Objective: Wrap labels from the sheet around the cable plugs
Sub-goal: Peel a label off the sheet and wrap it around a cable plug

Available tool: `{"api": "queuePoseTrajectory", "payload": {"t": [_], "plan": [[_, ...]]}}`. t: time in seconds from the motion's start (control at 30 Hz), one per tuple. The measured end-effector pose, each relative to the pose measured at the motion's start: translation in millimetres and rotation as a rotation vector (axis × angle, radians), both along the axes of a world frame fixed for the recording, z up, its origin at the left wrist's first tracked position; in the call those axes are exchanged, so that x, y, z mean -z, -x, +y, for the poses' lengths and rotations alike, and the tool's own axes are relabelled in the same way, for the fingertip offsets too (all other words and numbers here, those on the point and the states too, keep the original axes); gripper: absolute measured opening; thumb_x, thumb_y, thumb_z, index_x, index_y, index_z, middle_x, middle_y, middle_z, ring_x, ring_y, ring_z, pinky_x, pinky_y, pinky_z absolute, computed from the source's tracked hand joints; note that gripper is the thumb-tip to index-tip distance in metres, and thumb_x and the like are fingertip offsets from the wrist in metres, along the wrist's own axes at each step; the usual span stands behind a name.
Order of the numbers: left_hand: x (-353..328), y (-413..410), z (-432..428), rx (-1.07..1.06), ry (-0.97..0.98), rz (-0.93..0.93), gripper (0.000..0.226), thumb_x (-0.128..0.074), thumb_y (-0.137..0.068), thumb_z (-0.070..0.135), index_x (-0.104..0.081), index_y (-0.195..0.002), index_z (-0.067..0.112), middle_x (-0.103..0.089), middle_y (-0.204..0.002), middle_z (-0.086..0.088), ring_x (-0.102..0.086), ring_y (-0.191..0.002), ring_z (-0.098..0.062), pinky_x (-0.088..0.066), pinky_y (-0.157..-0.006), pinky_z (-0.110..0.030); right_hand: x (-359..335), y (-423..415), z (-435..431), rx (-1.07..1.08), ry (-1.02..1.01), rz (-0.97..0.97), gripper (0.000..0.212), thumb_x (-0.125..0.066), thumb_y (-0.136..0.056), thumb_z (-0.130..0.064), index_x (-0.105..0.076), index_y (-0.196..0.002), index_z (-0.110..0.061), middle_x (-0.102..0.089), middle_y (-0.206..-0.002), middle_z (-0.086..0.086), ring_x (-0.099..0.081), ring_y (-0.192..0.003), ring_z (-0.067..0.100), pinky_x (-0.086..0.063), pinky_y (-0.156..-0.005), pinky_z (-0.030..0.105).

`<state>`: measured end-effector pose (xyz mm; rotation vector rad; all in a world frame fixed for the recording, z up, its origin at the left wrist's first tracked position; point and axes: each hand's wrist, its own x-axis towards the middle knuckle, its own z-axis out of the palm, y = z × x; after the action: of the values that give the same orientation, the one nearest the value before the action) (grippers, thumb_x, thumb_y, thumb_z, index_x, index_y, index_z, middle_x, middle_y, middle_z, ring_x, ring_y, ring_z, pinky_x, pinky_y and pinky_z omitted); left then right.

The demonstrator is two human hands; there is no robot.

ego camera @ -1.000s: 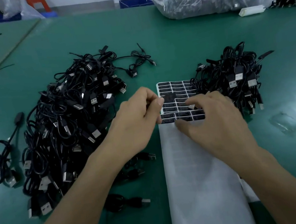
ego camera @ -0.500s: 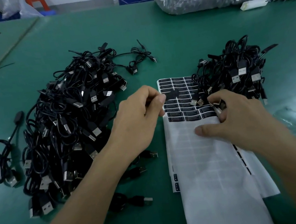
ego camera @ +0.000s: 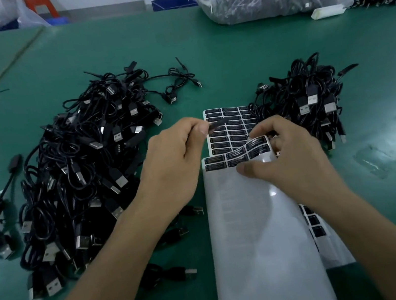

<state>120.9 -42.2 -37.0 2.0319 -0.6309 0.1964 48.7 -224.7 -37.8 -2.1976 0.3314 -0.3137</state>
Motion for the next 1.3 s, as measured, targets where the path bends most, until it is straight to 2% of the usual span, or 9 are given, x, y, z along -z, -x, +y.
{"api": "queuePoseTrajectory", "payload": {"t": [0.1,0.17,0.23,0.3,0.37,0.53,0.87,1.13,1.3], "plan": [[-3,2,0,-0.043,-0.018,0.009,0.039,-0.042,-0.108,0.034,-0.07,-0.086,0.017,-0.047,-0.044,0.026,-0.036,-0.039,-0.008,-0.025,-0.041,-0.017,3,-3,5,0.042,0.019,-0.066,0.042,-0.084,-0.074,-0.042,-0.06,-0.108,-0.041,-0.043,-0.065,-0.013,-0.037,-0.061,0.003,-0.035,-0.048,0.014],[-4,3,-1,-0.066,-0.043,0.026,0.044,-0.04,-0.107,0.038,-0.065,-0.077,0.018,-0.047,-0.044,0.025,-0.037,-0.039,-0.008,-0.025,-0.044,-0.019,3,-4,10,0.01,-0.008,-0.059,0.036,-0.074,-0.086,-0.039,-0.063,-0.12,-0.04,-0.054,-0.075,-0.016,-0.041,-0.062,-0.001,-0.035,-0.05,0.014],[-5,4,-1,-0.083,-0.052,0.052,0.049,-0.036,-0.106,0.043,-0.059,-0.073,0.015,-0.044,-0.044,0.015,-0.034,-0.041,-0.009,-0.03,-0.047,-0.032,2,-3,12,-0.054,-0.098,-0.031,0.032,-0.057,-0.1,-0.024,-0.062,-0.131,-0.032,-0.07,-0.091,0.002,-0.059,-0.066,0.016,-0.052,-0.062,0.014],[-8,4,-2,-0.075,-0.033,0.074,0.055,-0.033,-0.106,0.044,-0.05,-0.073,0.003,-0.038,-0.051,0.008,-0.029,-0.046,-0.009,-0.032,-0.05,-0.04,0,-2,11,-0.082,-0.189,-0.036,0.042,-0.046,-0.101,-0.008,-0.061,-0.134,-0.029,-0.07,-0.097,0.014,-0.058,-0.085,0.03,-0.051,-0.075,0.022],[-11,5,-4,-0.03,0.022,0.123,0.055,-0.032,-0.107,0.042,-0.036,-0.071,0.001,-0.033,-0.059,-0.003,-0.026,-0.051,-0.012,-0.029,-0.053,-0.041,-1,-1,8,-0.091,-0.225,-0.045,0.049,-0.049,-0.097,-0.003,-0.06,-0.135,-0.033,-0.066,-0.074,0.0,-0.054,-0.055,0.022,-0.049,-0.046,0.023],[-14,8,-6,0.05,0.063,0.275,0.052,-0.025,-0.103,0.06,-0.022,-0.067,0.022,-0.025,-0.054,0.012,-0.022,-0.043,-0.007,-0.024,-0.052,-0.03,-3,-4,7,-0.047,-0.464,-0.056,0.039,-0.077,-0.086,-0.013,-0.061,-0.116,-0.032,-0.075,-0.075,-0.004,-0.071,-0.076,0.007,-0.051,-0.077,0.027],[0,9,-15,0.034,0.085,0.232,0.039,-0.04,-0.108,0.03,-0.066,-0.079,0.02,-0.058,-0.062,0.013,-0.051,-0.057,-0.001,-0.042,-0.062,-0.021,-4,-1,19,0.028,-0.636,-0.098,0.012,-0.074,-0.089,-0.015,-0.071,-0.098,-0.021,-0.073,-0.073,0.002,-0.064,-0.063,0.014,-0.056,-0.064,0.031],[-2,18,-17,0.007,0.117,0.346,0.04,-0.037,-0.09,0.056,-0.056,-0.072,0.026,-0.066,-0.076,0.002,-0.062,-0.074,-0.02,-0.052,-0.078,-0.052,-6,-2,19,-0.028,-0.678,-0.107,0.022,-0.071,-0.086,-0.001,-0.071,-0.101,-0.017,-0.076,-0.078,0.002,-0.071,-0.072,0.011,-0.057,-0.071,0.027],[-3,19,-18,0.034,0.08,0.201,0.044,-0.074,-0.08,0.039,-0.034,-0.074,0.02,-0.069,-0.077,0.015,-0.062,-0.069,-0.013,-0.051,-0.066,-0.032,-6,-2,19,-0.043,-0.719,-0.123,0.025,-0.071,-0.084,0.004,-0.066,-0.1,-0.014,-0.077,-0.077,0.006,-0.072,-0.068,0.012,-0.056,-0.063,0.021]]}}
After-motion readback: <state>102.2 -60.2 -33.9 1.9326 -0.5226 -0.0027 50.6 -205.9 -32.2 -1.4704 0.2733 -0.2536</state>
